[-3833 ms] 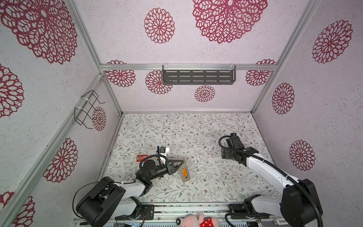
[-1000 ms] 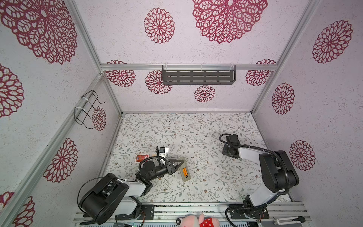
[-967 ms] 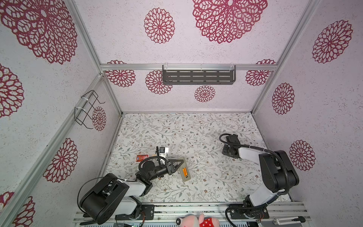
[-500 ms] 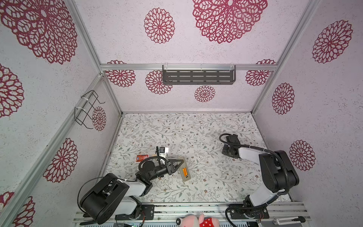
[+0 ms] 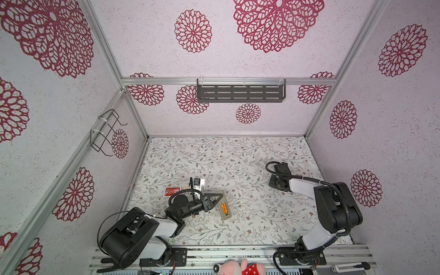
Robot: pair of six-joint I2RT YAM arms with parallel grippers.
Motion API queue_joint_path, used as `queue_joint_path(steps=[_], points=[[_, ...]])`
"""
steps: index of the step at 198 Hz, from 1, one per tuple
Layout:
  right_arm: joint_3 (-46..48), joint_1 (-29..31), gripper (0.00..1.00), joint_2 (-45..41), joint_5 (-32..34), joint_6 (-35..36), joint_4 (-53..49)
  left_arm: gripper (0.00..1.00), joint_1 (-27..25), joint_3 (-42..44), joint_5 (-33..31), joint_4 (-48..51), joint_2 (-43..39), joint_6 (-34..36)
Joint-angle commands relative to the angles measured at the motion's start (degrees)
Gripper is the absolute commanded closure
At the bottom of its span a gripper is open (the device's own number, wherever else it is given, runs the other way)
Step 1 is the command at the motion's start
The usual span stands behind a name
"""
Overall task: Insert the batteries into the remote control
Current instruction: 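Lift the grey cover and carry it toward the remote in the left gripper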
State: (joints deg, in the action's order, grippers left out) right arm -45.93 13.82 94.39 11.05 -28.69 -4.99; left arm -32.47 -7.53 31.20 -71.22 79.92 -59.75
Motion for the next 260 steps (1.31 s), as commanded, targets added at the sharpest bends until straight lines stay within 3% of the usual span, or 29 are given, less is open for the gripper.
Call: queue_joint_path(steps=[1,65,157,224,260], points=[[0.8,1.4,0.79,-0.8,-1.7,1.0,-2.4,1.0,0.3,-0.3,0.7,-3.4,0.4,0.0],[0.5,7.1,0.79,-3.3,0.8,0.9,-5.0,1.0,0.3,-0.4,0.5,-3.3,0.6,0.0],[1.4,20.6,0.78,-9.1,6.8,0.0,-9.2,1.0,0.4,0.0,-0.4,-1.8,-0.5,0.7],[1.0,29.7,0.78,-9.6,8.7,-0.7,-10.7,1.0,0.4,-0.2,-1.9,5.8,-5.9,3.2],[-0.7,33.8,0.78,-9.6,9.6,0.1,-11.4,1.0,1.7,2.1,-5.4,15.5,-14.1,5.9]])
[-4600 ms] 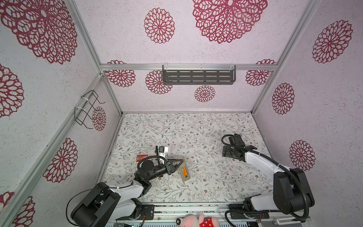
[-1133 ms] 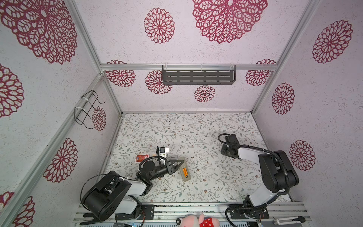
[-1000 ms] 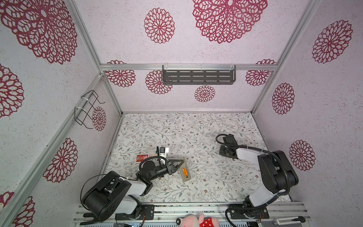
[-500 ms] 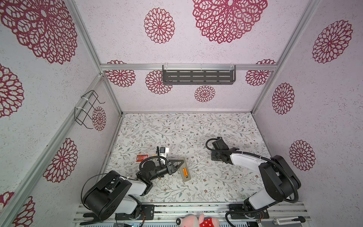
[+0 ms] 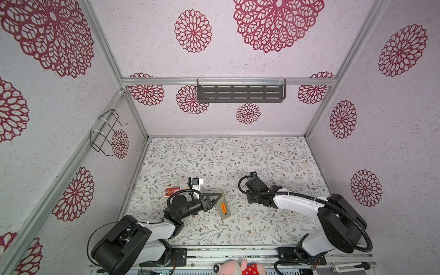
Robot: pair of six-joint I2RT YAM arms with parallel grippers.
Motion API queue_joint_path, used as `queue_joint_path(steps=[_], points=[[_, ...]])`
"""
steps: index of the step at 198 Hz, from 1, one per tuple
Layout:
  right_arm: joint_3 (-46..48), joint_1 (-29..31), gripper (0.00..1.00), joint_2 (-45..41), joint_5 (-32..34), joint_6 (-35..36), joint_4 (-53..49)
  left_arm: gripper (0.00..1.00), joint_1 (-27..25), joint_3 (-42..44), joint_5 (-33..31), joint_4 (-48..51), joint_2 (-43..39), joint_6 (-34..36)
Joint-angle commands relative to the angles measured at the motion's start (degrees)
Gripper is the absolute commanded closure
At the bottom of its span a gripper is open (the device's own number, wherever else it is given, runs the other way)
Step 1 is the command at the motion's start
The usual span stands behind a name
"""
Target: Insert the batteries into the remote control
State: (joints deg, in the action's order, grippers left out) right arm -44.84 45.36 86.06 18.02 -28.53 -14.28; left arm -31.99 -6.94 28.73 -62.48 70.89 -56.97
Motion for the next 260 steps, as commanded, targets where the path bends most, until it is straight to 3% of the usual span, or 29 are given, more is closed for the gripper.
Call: queue_joint_path(steps=[1,33,70,183,260], points=[[-1.9,2.4,0.78,-1.2,2.7,-0.1,-2.2,1.0,1.3,1.5,-3.1,7.2,-5.4,3.2],[-3.6,5.1,0.78,1.5,3.6,1.5,-3.6,1.0,1.3,-0.9,-5.6,22.5,-15.1,8.6],[-5.3,7.5,0.77,3.4,3.3,2.6,-3.8,1.0,1.3,-2.3,-7.8,32.0,-21.8,11.8],[-6.2,10.4,0.76,8.0,0.1,4.1,-1.9,1.0,1.3,-2.7,-9.2,33.4,-20.8,12.3],[-6.4,10.8,0.69,9.3,0.0,4.1,-2.2,1.0,1.3,-2.7,-9.3,33.4,-20.8,12.3]])
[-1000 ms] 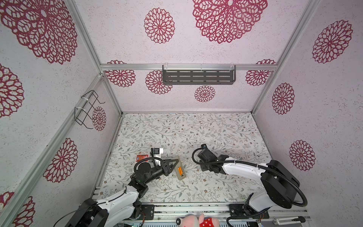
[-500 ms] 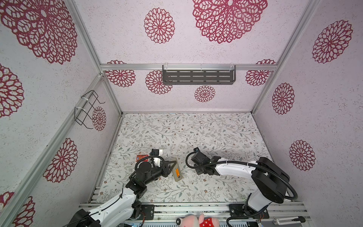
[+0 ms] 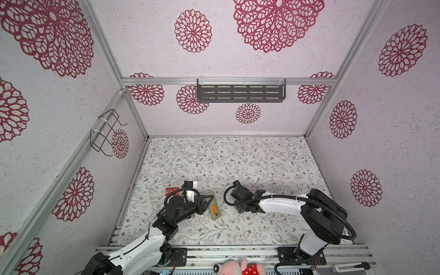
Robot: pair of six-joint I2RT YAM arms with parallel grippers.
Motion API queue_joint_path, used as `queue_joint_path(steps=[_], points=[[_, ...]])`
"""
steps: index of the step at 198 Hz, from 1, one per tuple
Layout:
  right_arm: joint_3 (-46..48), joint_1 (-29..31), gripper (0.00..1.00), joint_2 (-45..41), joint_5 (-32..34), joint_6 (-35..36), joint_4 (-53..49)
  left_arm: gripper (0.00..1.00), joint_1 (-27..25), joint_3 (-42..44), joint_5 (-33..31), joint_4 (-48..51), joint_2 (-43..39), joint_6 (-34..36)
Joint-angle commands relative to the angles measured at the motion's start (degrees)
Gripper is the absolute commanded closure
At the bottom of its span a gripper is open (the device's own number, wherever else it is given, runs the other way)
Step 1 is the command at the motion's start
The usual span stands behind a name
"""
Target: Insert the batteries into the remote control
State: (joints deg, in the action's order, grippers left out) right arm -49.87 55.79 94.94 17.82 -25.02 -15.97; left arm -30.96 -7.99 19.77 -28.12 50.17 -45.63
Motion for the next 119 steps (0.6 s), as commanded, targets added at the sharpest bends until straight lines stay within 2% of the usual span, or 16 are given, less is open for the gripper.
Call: queue_joint_path(steps=[1,64,119], points=[[-1.4,0.4,0.69,0.4,0.3,0.6,-0.5,1.0,0.3,-1.7,-0.3,-1.0,-0.1,1.0],[-1.8,0.6,0.55,-0.4,0.4,-0.2,-1.3,1.0,0.3,-1.7,-0.3,-1.2,0.0,1.0],[-0.2,1.3,0.53,-2.0,0.2,-3.6,-2.4,1.0,0.3,-1.9,-0.3,-1.5,0.4,1.1]])
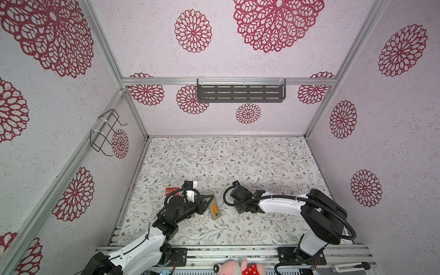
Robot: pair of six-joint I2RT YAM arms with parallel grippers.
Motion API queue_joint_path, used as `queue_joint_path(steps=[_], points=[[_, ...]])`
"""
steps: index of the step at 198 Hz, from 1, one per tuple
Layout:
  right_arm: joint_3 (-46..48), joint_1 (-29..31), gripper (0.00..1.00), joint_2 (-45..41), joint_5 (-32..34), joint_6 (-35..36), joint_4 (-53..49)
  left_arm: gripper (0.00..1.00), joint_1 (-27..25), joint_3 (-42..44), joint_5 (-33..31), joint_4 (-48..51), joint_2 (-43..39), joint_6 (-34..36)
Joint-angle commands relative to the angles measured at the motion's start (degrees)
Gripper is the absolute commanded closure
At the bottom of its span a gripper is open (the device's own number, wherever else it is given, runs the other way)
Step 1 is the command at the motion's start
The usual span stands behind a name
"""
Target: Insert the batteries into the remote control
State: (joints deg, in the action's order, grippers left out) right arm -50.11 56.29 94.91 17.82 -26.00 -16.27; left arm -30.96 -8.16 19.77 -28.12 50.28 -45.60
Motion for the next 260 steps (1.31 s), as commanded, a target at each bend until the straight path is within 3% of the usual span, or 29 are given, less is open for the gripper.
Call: queue_joint_path(steps=[1,260], points=[[0.1,0.8,0.53,-2.0,0.2,-2.6,-2.1,1.0,0.3,-1.7,-0.3,-1.5,0.3,1.0],[2.3,0.9,0.6,-2.6,-0.9,-8.2,-6.9,1.0,0.3,-1.4,-0.1,-1.7,-0.1,0.8]])
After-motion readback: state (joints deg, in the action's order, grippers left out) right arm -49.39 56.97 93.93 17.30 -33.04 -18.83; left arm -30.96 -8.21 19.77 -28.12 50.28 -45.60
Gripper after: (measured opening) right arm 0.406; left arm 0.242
